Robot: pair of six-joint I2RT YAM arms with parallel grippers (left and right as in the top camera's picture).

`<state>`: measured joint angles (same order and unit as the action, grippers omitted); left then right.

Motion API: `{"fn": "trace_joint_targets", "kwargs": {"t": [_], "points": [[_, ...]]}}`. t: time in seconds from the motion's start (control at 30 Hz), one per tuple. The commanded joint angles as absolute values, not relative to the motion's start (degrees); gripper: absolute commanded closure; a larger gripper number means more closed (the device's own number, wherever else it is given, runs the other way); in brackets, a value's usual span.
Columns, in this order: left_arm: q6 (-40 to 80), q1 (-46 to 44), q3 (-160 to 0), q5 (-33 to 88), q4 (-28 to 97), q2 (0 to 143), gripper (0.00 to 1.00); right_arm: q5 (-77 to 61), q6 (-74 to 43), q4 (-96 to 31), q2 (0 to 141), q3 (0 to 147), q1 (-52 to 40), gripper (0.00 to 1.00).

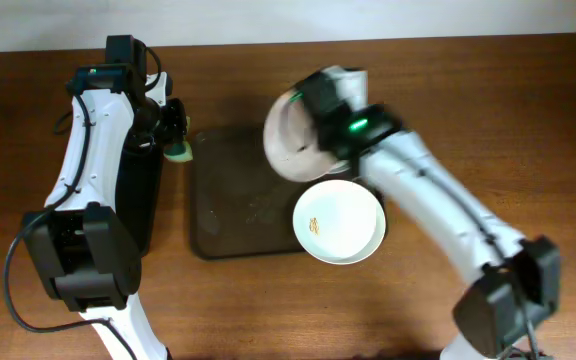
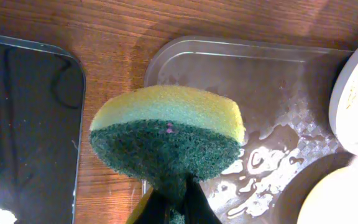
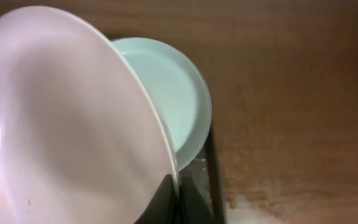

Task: Clean dirty plates on tray and stack at the side
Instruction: 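Lift the plate with the right gripper and place it right of tray, then grasp the lower pale plate rim with the right gripper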

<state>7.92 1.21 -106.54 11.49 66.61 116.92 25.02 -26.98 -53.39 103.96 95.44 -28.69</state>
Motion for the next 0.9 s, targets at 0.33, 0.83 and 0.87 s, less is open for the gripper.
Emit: {"fn": "trace_joint_targets", "kwargs": {"t": [0.33,0.83,0.87], "points": [[7.2,1.3,-107.7,11.1,66.2,117.3,0.99,3.4,-27.5,-50.2,101.6,82.1,14.3,0.96],[7.2,1.3,-107.7,11.1,66.0,117.3,0.99,-2.7,-25.1,-44.5,100.1,77.5,17.9,0.45],[7.2,1.3,-107.7,11.1,66.0,117.3,0.99,-7.6,-23.3,-50.2,98.7,82.4,17.0,0.46]]}}
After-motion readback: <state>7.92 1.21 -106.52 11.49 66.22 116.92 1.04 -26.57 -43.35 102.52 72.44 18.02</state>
